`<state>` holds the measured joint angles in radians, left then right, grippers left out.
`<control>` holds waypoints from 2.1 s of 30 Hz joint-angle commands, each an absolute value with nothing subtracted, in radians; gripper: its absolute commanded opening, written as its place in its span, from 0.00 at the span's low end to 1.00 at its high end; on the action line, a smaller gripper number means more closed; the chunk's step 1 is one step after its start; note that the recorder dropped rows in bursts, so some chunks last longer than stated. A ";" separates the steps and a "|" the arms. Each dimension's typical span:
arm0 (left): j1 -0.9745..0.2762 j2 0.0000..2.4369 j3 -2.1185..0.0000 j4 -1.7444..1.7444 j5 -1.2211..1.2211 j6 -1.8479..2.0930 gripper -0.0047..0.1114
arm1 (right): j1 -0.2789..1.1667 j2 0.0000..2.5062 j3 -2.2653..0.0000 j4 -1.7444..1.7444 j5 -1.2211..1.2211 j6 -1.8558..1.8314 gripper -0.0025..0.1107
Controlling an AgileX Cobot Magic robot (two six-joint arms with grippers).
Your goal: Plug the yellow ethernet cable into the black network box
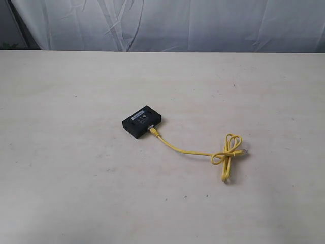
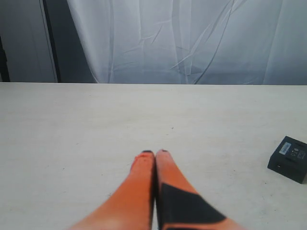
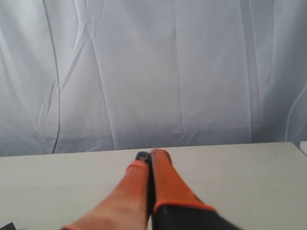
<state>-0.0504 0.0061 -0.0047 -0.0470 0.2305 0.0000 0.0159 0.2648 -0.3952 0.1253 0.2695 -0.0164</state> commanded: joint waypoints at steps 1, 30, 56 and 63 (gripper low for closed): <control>-0.050 0.000 0.000 -0.047 0.230 0.000 0.04 | 0.012 0.202 -0.316 0.110 0.268 -0.032 0.02; -0.050 0.000 0.000 -0.024 0.230 0.000 0.04 | 0.012 0.000 0.000 -0.013 0.304 0.025 0.02; -0.050 0.000 0.000 -0.024 0.230 0.000 0.04 | 0.012 0.000 0.000 -0.013 0.304 0.025 0.02; -0.050 0.000 0.000 -0.024 0.230 0.000 0.04 | 0.012 0.000 0.000 -0.013 0.304 0.025 0.02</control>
<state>-0.0504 0.0061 -0.0047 -0.0269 0.2305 0.0000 0.0159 0.0057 -0.0018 -0.0054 0.3113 0.0222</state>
